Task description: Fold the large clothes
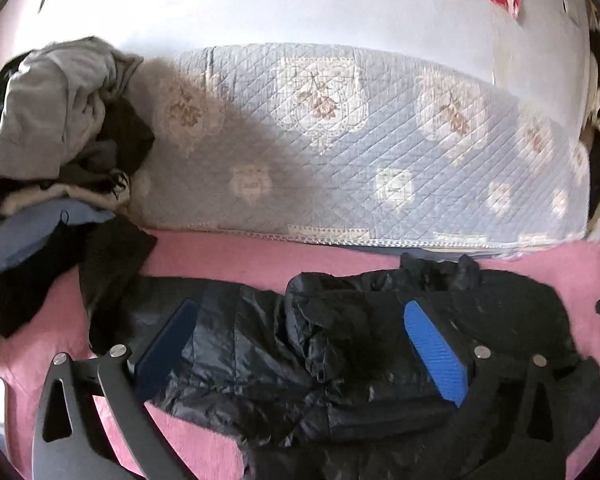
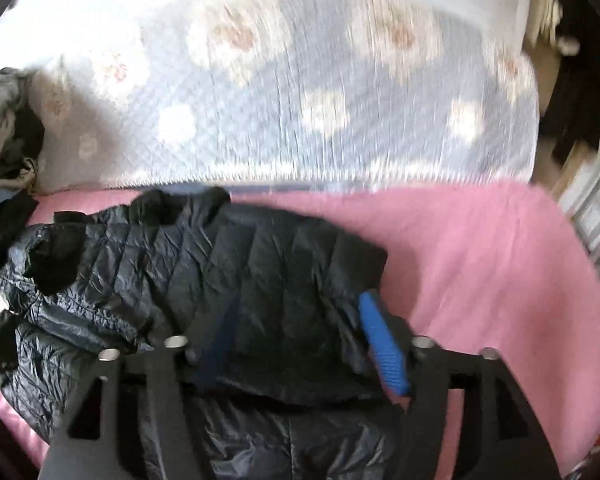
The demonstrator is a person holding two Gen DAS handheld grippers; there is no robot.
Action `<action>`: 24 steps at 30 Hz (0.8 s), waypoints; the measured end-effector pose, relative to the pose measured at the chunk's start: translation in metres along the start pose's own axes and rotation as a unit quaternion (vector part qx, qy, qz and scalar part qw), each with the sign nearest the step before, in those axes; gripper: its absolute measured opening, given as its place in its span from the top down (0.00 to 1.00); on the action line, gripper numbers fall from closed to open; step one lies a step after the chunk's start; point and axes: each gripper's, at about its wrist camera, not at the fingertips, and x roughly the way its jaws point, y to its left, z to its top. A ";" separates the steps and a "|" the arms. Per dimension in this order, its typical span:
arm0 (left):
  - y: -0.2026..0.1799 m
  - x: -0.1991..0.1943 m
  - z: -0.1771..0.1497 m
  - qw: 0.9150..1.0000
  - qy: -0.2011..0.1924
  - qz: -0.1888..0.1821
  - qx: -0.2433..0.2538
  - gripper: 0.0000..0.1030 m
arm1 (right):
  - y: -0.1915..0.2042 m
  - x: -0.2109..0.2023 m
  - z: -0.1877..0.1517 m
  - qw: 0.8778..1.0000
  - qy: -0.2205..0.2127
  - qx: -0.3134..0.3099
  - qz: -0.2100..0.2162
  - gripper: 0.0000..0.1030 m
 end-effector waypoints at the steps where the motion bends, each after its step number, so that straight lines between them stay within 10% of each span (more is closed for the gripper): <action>1: 0.004 -0.002 -0.001 1.000 -0.003 -0.002 -0.002 0.00 | 0.003 -0.003 0.000 1.000 -0.006 -0.007 -0.012 0.30; 10: 0.045 -0.027 0.003 0.998 -0.040 0.025 0.047 0.00 | 0.018 -0.014 -0.010 0.999 -0.005 -0.024 0.025 0.25; 16: 0.104 -0.004 0.013 0.998 -0.026 -0.024 -0.054 0.00 | 0.015 0.000 -0.008 1.000 -0.008 -0.021 -0.016 0.25; 21: 0.132 0.019 0.023 0.999 -0.030 0.045 0.001 0.00 | -0.001 0.015 -0.008 1.000 0.011 0.010 -0.022 0.25; 24: 0.170 0.037 0.017 0.996 0.012 0.036 -0.075 0.07 | -0.006 0.026 -0.008 0.999 0.023 0.013 -0.027 0.25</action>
